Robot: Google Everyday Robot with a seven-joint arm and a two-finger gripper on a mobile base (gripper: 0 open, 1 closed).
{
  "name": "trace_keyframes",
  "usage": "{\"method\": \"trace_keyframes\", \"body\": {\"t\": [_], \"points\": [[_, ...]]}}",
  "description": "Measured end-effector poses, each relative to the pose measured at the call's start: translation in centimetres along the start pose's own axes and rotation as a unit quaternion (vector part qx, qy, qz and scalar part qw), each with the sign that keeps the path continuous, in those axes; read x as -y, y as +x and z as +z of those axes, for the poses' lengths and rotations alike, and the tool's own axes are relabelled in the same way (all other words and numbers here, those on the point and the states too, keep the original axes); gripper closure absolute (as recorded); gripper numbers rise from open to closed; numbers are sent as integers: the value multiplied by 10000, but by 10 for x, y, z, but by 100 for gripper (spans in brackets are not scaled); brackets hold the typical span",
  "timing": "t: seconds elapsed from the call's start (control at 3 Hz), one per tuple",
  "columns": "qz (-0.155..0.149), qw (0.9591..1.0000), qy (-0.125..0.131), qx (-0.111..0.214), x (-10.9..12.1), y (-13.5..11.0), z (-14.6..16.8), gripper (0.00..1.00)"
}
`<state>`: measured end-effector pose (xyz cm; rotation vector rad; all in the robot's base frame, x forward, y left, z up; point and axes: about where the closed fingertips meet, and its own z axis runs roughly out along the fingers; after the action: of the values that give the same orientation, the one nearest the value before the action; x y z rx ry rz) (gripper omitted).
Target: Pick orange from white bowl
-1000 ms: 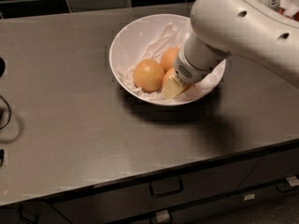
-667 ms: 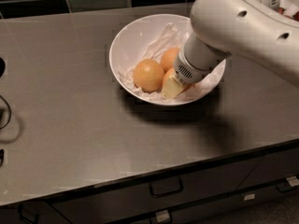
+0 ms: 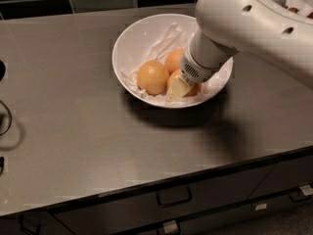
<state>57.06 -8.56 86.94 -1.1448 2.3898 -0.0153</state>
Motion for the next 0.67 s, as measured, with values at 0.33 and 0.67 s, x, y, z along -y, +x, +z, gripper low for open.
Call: {"method": "trace_keyframes", "body": {"t": [0.33, 0.67], "points": [[-2, 10000, 1, 4, 0, 0, -1, 100], [-63, 9998, 98, 163, 5, -11, -25, 100]]}}
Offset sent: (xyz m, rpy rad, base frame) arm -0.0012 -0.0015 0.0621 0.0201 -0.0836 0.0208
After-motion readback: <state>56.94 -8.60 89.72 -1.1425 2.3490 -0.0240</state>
